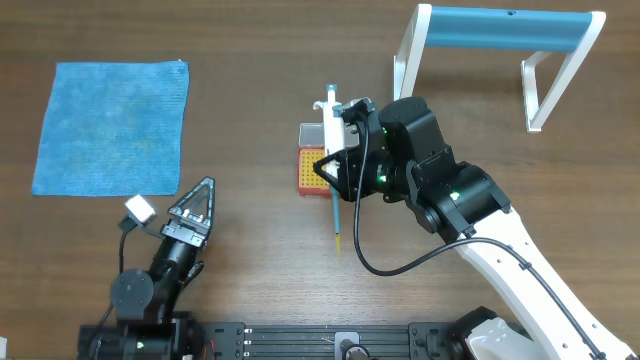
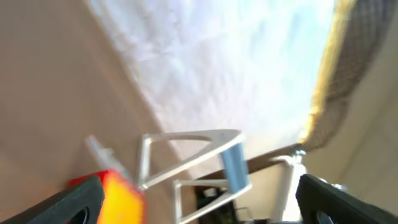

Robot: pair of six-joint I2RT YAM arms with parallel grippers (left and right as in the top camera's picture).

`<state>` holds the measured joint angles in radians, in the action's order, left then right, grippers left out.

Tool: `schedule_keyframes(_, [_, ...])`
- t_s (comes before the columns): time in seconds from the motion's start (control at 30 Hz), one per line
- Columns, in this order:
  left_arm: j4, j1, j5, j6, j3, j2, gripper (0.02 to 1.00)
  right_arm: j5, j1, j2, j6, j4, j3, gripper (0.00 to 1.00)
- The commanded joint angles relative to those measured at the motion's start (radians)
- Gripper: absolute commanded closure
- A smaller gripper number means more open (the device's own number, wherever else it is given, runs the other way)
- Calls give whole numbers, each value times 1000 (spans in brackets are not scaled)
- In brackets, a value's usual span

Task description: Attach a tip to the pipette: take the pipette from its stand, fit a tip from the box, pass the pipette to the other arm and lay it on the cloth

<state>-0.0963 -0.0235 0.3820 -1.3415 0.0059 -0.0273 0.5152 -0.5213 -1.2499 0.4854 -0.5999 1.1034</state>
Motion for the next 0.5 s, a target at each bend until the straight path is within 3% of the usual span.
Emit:
schedule_keyframes(0.03, [-196,-2,113,-53,31,-195,20,108,-6,2,15,10,11,919])
schedule_keyframes(0.07, [-299,-2,237,-10,113,-410,20,148,-6,2,15,10,11,917])
schedule_keyframes(0.1, [-327,-2,286,11,147,-482,20,159,-6,2,15,10,11,919])
schedule_keyframes(0.2, [-509,19,580,102,354,-831,23,159,-6,2,7,10,11,919])
schedule_keyframes(0.3, [-668,73,820,101,547,-1130,20,161,-6,2,7,10,11,919])
schedule_keyframes(0.4, [-818,154,1006,90,701,-1371,20,224,-6,2,7,25,11,919])
schedule_keyframes(0.5, [-938,216,1081,90,781,-1473,20,238,-6,2,8,33,11,921])
